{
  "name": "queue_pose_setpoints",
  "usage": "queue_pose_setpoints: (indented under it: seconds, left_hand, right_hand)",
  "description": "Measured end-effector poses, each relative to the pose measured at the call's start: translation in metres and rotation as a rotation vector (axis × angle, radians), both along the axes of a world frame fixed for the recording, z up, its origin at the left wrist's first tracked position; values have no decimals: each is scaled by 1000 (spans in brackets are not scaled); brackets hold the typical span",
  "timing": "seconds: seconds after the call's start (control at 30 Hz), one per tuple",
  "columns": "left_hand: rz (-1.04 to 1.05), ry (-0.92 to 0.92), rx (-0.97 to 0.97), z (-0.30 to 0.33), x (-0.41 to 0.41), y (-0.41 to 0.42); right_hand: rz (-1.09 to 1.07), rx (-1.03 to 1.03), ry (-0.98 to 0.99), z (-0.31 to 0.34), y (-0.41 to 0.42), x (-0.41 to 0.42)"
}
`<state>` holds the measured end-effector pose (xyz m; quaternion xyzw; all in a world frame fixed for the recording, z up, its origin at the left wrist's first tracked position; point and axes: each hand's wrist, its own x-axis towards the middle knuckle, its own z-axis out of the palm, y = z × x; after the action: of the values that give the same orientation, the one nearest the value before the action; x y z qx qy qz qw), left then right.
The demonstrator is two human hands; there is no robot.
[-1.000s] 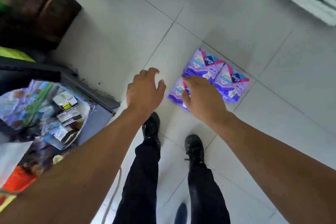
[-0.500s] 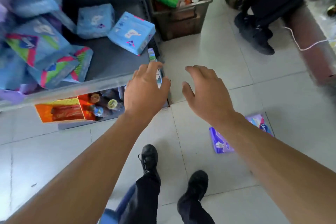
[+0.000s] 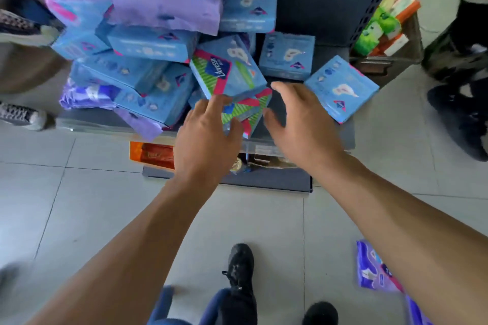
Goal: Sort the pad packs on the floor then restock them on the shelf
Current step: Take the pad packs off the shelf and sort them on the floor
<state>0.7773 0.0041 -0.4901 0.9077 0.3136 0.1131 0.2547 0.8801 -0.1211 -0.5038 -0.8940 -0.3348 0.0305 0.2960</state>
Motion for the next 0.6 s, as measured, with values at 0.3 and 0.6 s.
queue_pose_setpoints:
  seconds: [0.3,0.6]
  left_hand:
    - [67,-130,-4,20,-7,72]
    - [120,-170,-2,46,12,98]
  right_hand:
    - [-28,125,-7,40,93,15]
    - [-273,346,473,56,159,37]
